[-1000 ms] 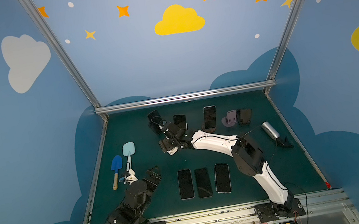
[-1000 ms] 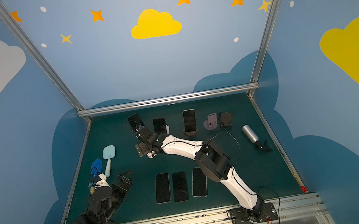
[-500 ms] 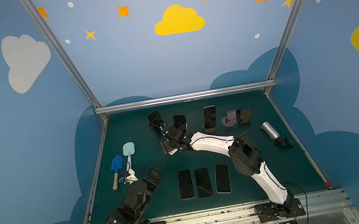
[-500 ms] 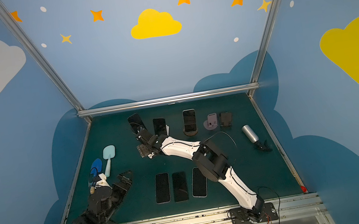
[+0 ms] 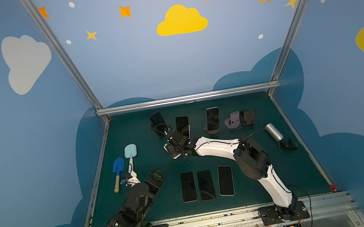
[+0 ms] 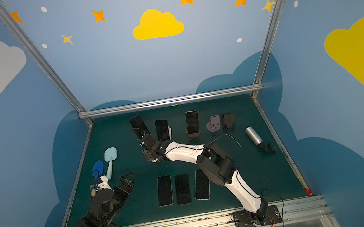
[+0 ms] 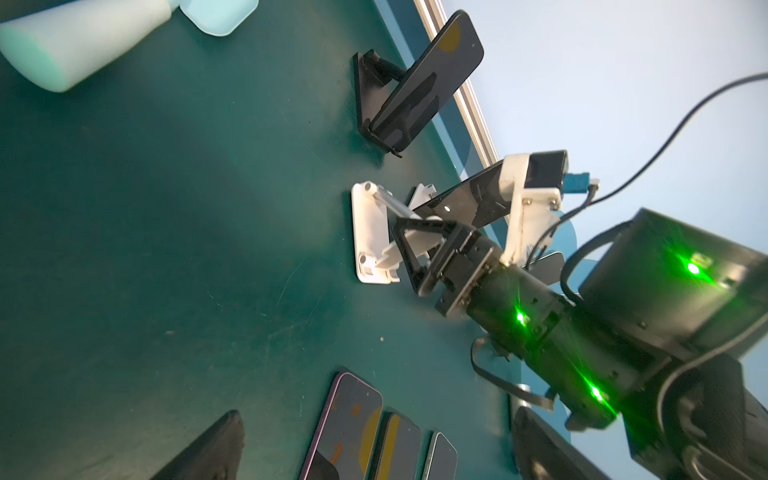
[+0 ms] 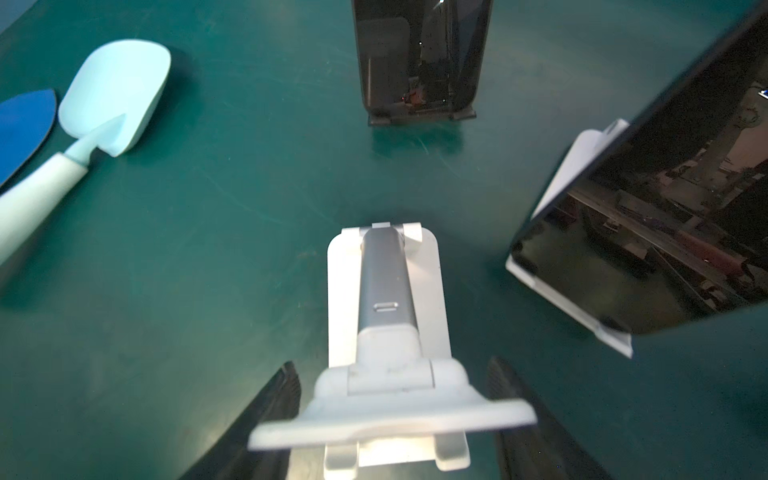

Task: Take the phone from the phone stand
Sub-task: 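Lift the small white stand off the table with the right gripper, then carry the white stand beside the lilac stand and release it, right gripper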

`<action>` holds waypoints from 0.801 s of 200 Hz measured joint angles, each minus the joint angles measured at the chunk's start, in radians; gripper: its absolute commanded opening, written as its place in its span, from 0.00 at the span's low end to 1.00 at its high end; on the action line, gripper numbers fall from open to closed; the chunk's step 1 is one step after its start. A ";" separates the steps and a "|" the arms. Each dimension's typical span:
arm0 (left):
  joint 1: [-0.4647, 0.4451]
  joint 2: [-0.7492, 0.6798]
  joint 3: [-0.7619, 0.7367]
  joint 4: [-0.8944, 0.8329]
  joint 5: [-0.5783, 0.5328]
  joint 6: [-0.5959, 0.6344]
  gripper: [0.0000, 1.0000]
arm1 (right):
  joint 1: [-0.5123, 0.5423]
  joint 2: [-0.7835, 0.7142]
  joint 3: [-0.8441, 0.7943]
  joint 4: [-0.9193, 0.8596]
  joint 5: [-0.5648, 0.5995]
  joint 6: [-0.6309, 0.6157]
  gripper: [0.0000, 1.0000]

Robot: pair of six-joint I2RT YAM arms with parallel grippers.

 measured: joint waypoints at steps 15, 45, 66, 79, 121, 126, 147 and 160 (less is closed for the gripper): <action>0.000 0.000 0.000 0.000 0.000 0.003 1.00 | 0.006 -0.053 -0.050 -0.002 0.005 -0.004 0.62; 0.000 -0.002 0.000 0.000 0.000 0.004 1.00 | 0.016 -0.203 -0.173 -0.009 0.024 -0.005 0.61; 0.000 -0.008 0.000 0.006 0.000 0.005 1.00 | 0.018 -0.335 -0.296 -0.016 0.046 0.002 0.60; 0.000 -0.010 0.000 0.016 0.000 0.008 1.00 | 0.014 -0.410 -0.370 -0.031 0.062 0.014 0.60; 0.000 -0.004 0.000 0.043 0.001 0.023 1.00 | -0.053 -0.666 -0.623 -0.104 0.132 0.066 0.58; 0.000 0.000 0.000 0.048 0.002 0.023 1.00 | -0.070 -0.698 -0.652 -0.116 0.135 0.070 0.58; 0.001 0.028 0.000 0.081 0.010 0.024 1.00 | -0.176 -0.824 -0.769 -0.145 0.154 0.086 0.57; 0.000 0.056 0.000 0.106 0.019 0.023 1.00 | -0.260 -0.883 -0.827 -0.150 0.154 0.090 0.57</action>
